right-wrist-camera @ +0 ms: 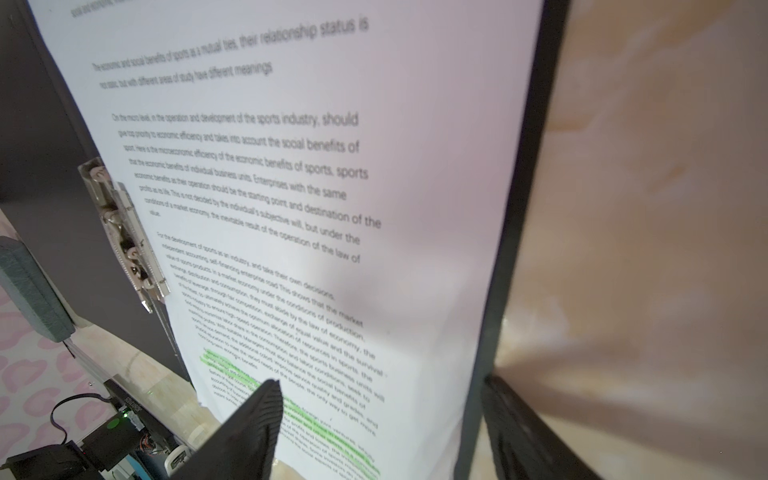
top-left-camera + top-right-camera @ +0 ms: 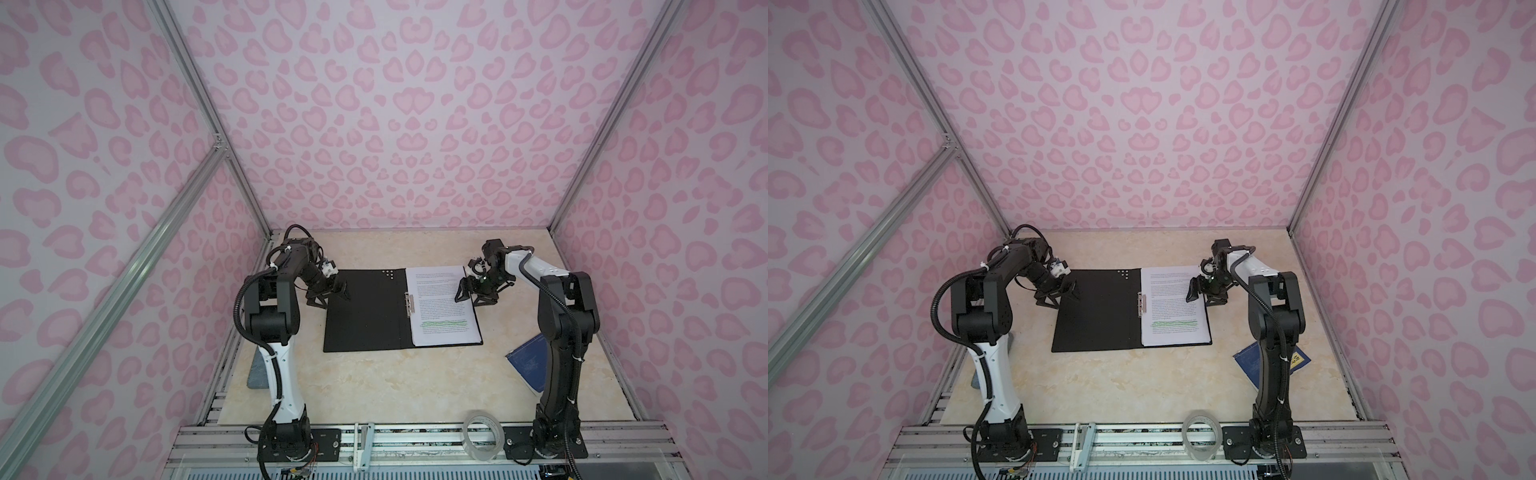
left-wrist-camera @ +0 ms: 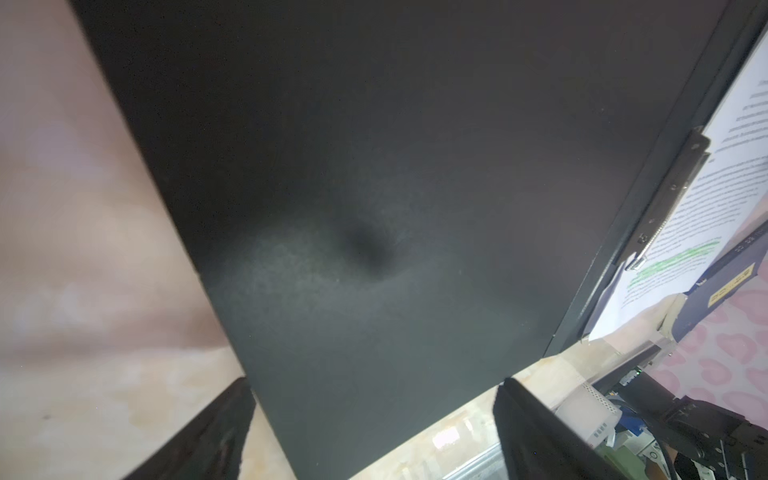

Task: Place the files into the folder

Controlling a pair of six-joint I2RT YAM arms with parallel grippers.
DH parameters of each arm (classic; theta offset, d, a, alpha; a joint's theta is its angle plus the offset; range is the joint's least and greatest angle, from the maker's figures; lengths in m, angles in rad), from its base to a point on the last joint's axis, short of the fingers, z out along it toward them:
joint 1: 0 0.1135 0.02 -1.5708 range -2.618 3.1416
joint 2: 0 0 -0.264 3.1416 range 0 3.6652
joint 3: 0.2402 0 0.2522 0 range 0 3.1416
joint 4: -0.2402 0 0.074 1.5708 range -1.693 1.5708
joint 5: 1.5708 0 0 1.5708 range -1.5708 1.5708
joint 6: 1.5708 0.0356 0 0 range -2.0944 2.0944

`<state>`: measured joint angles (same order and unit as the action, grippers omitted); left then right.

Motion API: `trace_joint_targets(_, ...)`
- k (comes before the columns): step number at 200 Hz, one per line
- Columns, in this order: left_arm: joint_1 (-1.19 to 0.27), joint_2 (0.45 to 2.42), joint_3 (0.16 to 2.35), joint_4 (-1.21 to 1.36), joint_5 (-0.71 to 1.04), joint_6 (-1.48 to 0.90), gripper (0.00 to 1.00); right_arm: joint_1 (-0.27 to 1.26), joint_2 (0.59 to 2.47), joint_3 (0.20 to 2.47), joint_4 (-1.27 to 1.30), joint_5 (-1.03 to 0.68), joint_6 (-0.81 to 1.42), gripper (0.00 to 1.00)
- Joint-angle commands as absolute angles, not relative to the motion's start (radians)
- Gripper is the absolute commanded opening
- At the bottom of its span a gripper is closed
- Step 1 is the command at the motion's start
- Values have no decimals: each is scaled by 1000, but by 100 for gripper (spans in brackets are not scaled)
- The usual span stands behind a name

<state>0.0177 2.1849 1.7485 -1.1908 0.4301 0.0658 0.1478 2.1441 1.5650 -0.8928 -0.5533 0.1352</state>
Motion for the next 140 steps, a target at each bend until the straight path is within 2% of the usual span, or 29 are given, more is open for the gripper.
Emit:
trace_joint_targets(1,19,2166,1760,-1231,579,81,93,153,2181,1545,-940,-525,126,79)
trace_joint_targets(140,49,2107,1779,-1333,858,206,91,153,2187,1545,-951,-535,123,76)
